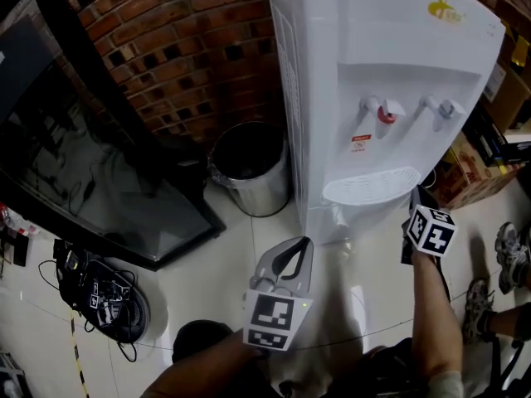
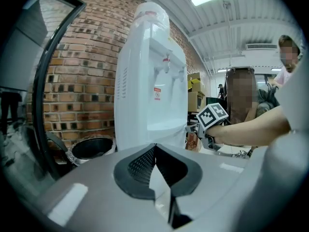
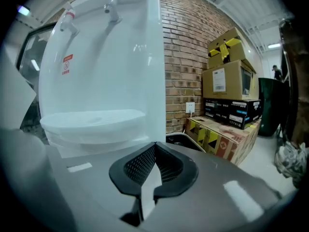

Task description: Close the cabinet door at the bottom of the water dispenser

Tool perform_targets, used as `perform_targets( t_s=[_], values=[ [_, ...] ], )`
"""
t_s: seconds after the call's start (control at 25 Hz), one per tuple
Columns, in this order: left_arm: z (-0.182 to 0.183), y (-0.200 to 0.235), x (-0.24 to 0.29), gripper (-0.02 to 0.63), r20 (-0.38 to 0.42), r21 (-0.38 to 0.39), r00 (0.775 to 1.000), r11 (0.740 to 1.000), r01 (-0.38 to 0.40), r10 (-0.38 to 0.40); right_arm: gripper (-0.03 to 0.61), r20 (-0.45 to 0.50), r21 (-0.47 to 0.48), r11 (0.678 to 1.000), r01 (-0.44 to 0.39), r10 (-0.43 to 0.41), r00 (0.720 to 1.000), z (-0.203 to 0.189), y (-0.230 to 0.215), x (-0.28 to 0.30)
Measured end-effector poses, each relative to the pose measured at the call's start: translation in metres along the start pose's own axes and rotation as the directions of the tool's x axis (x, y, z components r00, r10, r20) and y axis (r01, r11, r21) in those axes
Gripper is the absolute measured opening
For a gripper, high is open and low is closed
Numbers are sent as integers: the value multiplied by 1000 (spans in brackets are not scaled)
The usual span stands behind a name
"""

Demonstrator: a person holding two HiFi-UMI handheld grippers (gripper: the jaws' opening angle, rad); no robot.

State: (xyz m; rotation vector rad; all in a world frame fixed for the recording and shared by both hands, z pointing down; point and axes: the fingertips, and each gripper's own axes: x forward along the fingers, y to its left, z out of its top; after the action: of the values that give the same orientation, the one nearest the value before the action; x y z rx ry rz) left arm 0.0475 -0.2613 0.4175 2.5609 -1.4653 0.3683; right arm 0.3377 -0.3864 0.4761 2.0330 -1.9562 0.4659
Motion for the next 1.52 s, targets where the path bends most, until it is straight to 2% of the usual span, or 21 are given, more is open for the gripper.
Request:
perform_targets(
  t_s=[0.24, 0.44, 0.64, 0.96, 1.2, 1.36, 1.52],
  values=[
    [4, 0, -2, 2, 10, 0, 1000, 1000, -5, 5, 2, 13, 70, 997, -11, 10, 1000, -4, -6, -3],
    [15, -3, -12, 2, 45, 8, 999, 1000, 2, -2, 2, 32, 17, 1000, 10, -11, 999, 7, -9, -37],
    [30, -1, -25, 2, 94, 8, 995, 1000, -20, 19, 2, 111, -38, 999, -15, 19, 994, 38, 4, -91],
    [51, 7, -66, 2, 168, -13, 983, 998, -69, 71, 0, 283, -112, 990, -92, 120, 951, 85, 59, -193],
    [59, 2, -105, 2, 202, -5, 974, 995, -104, 102, 0, 331, -164, 976, -144, 192, 924, 91, 87, -256],
    [62, -6, -126, 2, 215, -9, 973, 996, -87, 87, 0, 349, -165, 969, -185, 232, 908, 90, 100, -291],
    [72, -27, -146, 1, 246, 24, 969, 999, -36, 29, 0, 348, -158, 961, -227, 270, 898, 79, 113, -319]
  ],
)
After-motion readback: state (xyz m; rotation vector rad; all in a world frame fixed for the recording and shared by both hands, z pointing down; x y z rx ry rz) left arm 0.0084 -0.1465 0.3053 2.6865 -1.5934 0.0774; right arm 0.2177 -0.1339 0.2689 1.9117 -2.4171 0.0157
